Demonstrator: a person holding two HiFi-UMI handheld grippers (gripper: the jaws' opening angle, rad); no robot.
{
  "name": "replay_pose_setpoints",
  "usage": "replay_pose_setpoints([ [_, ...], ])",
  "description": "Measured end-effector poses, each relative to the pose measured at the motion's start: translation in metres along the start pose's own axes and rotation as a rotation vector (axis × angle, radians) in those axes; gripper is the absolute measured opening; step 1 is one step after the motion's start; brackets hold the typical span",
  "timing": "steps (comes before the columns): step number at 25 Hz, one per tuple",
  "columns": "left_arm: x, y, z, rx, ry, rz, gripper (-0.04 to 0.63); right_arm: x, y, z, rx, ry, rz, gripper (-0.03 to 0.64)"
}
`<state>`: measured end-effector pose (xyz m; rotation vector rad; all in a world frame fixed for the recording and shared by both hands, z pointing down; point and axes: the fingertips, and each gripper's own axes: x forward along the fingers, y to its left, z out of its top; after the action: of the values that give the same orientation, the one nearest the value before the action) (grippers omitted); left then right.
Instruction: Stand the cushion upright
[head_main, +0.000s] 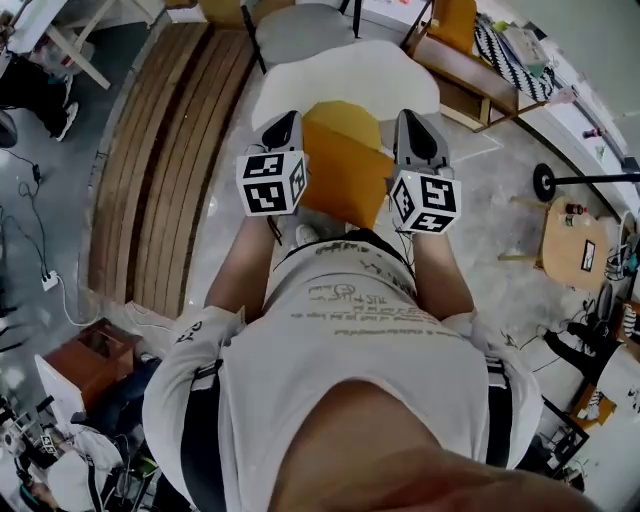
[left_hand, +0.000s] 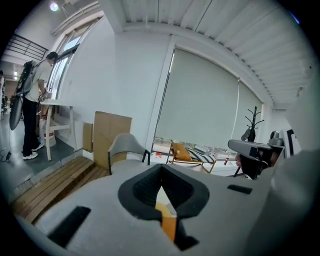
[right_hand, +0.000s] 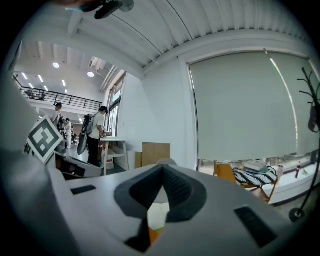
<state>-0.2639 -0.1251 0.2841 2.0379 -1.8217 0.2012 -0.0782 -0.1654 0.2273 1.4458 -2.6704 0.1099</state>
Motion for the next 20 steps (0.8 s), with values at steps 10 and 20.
replay_pose_setpoints([
  [10, 0.041, -0.022, -0.034, 0.037, 0.129, -0.027, 0.02, -0.013, -0.067, -0.07, 0.031, 0.149, -0.117, 0.028],
  [20, 0.099, -0.037, -0.075, 0.028, 0.251, -0.044, 0.02, -0.012, -0.118, -0.139, 0.056, 0.289, -0.147, 0.028],
])
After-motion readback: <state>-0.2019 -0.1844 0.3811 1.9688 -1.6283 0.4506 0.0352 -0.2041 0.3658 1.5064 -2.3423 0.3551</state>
